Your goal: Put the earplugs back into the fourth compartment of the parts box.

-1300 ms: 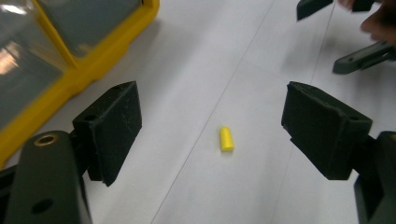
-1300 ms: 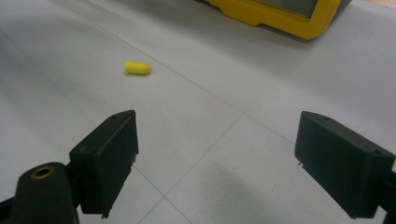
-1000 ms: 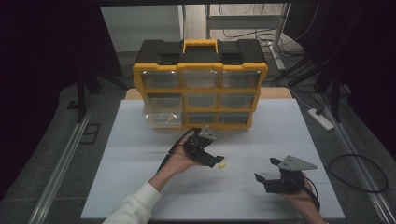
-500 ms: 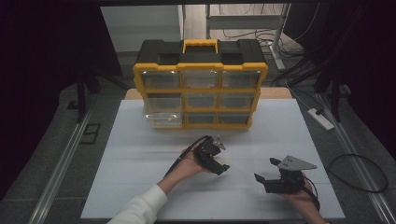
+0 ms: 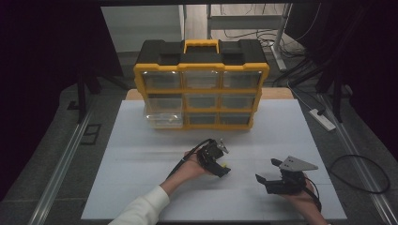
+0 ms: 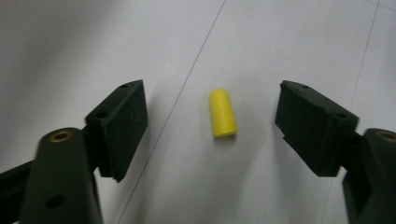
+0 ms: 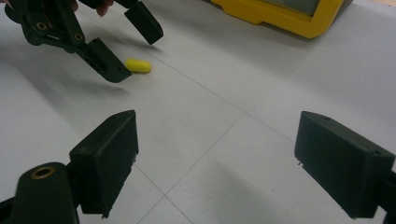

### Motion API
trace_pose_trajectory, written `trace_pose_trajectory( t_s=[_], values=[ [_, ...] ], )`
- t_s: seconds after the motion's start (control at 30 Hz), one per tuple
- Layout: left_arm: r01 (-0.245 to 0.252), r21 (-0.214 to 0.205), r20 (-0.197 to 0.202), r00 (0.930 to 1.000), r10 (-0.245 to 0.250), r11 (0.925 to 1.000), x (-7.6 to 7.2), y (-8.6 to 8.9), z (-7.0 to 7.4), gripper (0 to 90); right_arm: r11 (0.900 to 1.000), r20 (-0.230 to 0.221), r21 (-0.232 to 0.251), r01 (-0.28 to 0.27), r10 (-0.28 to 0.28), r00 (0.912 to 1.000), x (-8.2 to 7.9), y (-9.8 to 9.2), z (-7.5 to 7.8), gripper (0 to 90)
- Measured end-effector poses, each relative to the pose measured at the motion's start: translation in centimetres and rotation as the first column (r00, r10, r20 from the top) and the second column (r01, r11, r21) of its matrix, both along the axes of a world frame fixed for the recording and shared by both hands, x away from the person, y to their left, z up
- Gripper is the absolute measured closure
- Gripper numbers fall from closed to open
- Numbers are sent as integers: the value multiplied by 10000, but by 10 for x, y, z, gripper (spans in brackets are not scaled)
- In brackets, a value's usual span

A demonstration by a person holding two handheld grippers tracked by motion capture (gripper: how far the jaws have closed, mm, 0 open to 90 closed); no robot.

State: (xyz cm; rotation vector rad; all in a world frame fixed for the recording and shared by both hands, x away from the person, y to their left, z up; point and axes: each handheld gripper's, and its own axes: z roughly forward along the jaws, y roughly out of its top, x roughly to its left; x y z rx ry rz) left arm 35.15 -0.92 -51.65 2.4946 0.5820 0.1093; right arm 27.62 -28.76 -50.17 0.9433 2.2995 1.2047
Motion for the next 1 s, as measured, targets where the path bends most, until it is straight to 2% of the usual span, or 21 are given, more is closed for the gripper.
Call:
trace_pose_trajectory(
  t_s=[0.1,0.17,0.27,0.3,0.33,0.43,0.47,0.5,0.7,0.77,0.83,0.93,0.97,1.0],
  values=[
    [153,32,18,9999,-153,9999,-1,-1,-1,305,10000,-3,1,13,-13,10000,0,0,0,143],
    [293,160,104,9995,-295,9994,-3,-3,-2,387,10000,5,8,21,-21,10000,0,0,0,144],
    [262,160,172,9995,-265,9995,-3,-3,-1,463,10000,7,3,8,-8,10000,0,0,0,144],
    [271,137,165,9995,-274,9995,-3,-2,-1,463,10000,7,2,5,-5,10000,0,0,0,144],
    [314,107,154,9994,-315,9995,-3,-1,-1,544,10000,7,1,7,-7,10000,0,0,0,144],
    [492,72,83,9988,-493,9988,-5,-1,0,706,10000,3,7,18,-18,10000,0,0,0,144],
    [608,96,78,9981,-609,9981,-6,-2,0,706,10000,3,7,18,-18,10000,0,0,0,144],
    [683,152,135,9976,-685,9975,-7,-3,1,782,10000,12,7,5,-5,10000,0,0,0,144],
    [555,-50,210,9982,-554,9984,-6,0,2,788,10000,29,69,24,-24,10000,-1,0,0,144],
    [334,-532,353,9989,-316,9980,-6,7,10,788,10000,34,65,24,-25,10000,-1,0,0,144],
    [216,-819,495,9986,-176,9964,-5,13,16,788,10000,45,67,35,-35,10000,-1,-1,0,144],
    [-12,-1351,641,9979,100,9908,-4,24,27,788,10000,42,69,43,-43,10000,0,-1,0,144],
    [-12,-1351,641,9979,100,9908,-4,24,27,788,10000,42,69,43,-43,10000,0,-1,0,144],
    [-140,-1837,589,9979,252,9829,-2,32,34,787,10000,39,64,40,-40,10000,0,0,0,144]
  ],
)
